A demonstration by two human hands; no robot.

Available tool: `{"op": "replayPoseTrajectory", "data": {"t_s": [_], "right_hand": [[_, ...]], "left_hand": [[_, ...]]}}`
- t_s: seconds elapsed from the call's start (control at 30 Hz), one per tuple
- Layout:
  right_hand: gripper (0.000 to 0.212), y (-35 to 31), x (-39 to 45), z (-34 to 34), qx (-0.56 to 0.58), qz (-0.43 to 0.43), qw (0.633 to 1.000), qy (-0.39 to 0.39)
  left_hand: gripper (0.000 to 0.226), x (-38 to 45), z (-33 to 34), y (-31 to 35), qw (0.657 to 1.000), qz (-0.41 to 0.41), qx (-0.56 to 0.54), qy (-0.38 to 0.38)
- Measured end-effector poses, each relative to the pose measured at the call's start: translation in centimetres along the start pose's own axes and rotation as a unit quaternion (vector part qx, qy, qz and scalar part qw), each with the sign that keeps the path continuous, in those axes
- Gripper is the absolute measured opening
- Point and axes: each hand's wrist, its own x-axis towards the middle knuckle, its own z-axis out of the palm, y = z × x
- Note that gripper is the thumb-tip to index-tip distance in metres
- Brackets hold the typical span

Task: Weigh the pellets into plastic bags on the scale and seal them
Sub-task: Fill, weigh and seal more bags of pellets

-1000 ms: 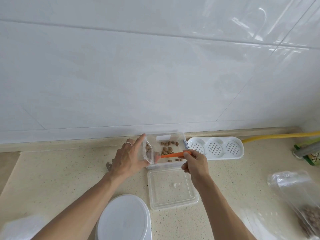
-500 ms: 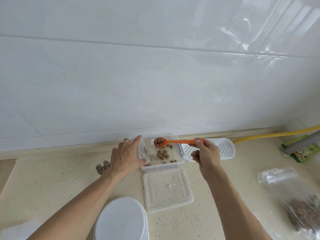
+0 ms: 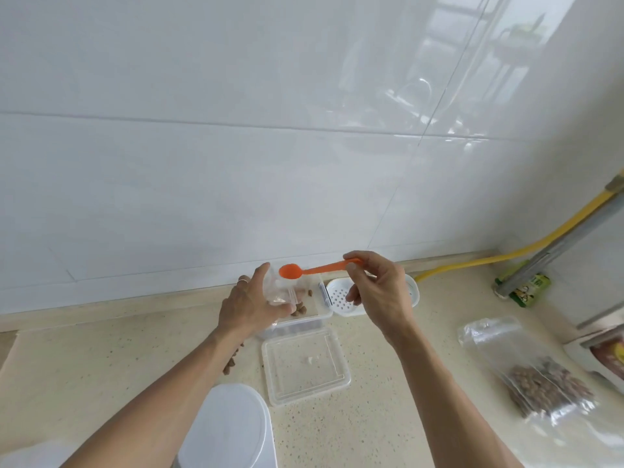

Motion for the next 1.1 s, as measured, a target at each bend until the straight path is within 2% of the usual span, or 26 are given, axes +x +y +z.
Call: {"op": "replayPoseTrajectory", "data": {"t_s": [0.1,0.23,0.37,0.43,0.6,0.83,0.9,1.0,1.1], "right_hand": [[0.012,-0.2,-1.6,-1.4,0.07,0.033,0.993,0.09],[0.009,1.4,-3.9,-3.6,0.158,0.116,0.96,0.2],[0.006,4.7,-7.4,-5.6,0.268,0.193,0.908,0.259],[0.001,7.1,-9.7,-6.0,0.281,0.231,0.89,0.275],[0.011,13.8,-16.2,-3.9,0.228,0.328,0.869,0.293],[0.007,17.4,-21.3,-0.6,0.268,0.382,0.821,0.328],[0.01,17.8,-21.9,-0.2,0.239,0.388,0.828,0.327],[0.021,18.3,-22.6,-0.1,0.116,0.393,0.861,0.303],[0.03,18.7,-22.7,-0.4,-0.005,0.403,0.875,0.269]], "left_hand": [[0.1,-1.7,0.1,1.3,1.0,0.025,0.0,0.003],[0.093,-5.1,0.8,2.9,0.996,0.085,0.021,0.006],[0.089,-8.1,2.9,3.0,0.991,0.127,0.037,-0.025],[0.09,-9.3,4.0,2.8,0.989,0.137,0.034,-0.039],[0.097,-11.5,5.5,2.2,0.983,0.149,0.088,-0.063],[0.1,-13.0,6.3,2.2,0.969,0.188,0.145,-0.074],[0.103,-13.1,6.5,2.0,0.966,0.195,0.151,-0.076],[0.104,-13.2,6.7,1.6,0.963,0.202,0.162,-0.08],[0.103,-13.2,6.8,1.6,0.961,0.206,0.165,-0.085]]}}
